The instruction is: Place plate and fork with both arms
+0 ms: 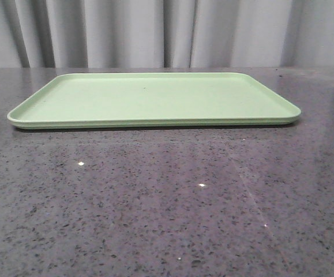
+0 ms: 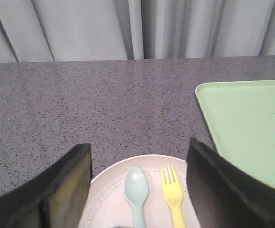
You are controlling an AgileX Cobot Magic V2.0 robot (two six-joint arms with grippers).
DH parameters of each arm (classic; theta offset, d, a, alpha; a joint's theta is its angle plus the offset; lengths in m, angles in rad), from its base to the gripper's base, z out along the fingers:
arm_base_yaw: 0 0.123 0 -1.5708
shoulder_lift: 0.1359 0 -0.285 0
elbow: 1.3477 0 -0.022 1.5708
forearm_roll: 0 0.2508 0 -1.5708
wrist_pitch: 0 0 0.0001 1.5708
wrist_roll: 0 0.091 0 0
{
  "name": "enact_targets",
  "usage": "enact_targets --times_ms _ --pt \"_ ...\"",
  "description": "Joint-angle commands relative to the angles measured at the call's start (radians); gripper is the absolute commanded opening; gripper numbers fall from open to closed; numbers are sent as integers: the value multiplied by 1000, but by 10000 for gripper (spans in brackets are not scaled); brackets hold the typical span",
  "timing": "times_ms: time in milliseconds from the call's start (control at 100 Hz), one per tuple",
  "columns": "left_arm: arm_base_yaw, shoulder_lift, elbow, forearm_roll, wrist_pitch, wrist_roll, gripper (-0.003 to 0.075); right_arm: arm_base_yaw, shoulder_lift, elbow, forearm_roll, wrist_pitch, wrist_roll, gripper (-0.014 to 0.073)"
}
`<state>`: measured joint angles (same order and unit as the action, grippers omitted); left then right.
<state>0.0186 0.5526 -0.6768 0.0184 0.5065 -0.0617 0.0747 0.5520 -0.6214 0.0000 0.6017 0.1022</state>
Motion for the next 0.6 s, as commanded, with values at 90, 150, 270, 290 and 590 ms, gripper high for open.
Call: enact_targets --times_ms 90,150,270,290,590 --pt "1 7 -39 1 -68 -7 427 -2 8 -36 8 -50 -5 391" --pt "1 7 -39 1 -49 -7 421 -2 8 -36 9 -46 -5 391" --pt "5 9 -52 14 25 -7 420 -2 8 -36 9 -46 -5 391" --pt "7 12 -59 22 43 -7 420 -2 8 -36 9 -46 -5 391" --pt "117 125 -182 154 188 -66 420 -2 8 -36 9 -47 -5 391"
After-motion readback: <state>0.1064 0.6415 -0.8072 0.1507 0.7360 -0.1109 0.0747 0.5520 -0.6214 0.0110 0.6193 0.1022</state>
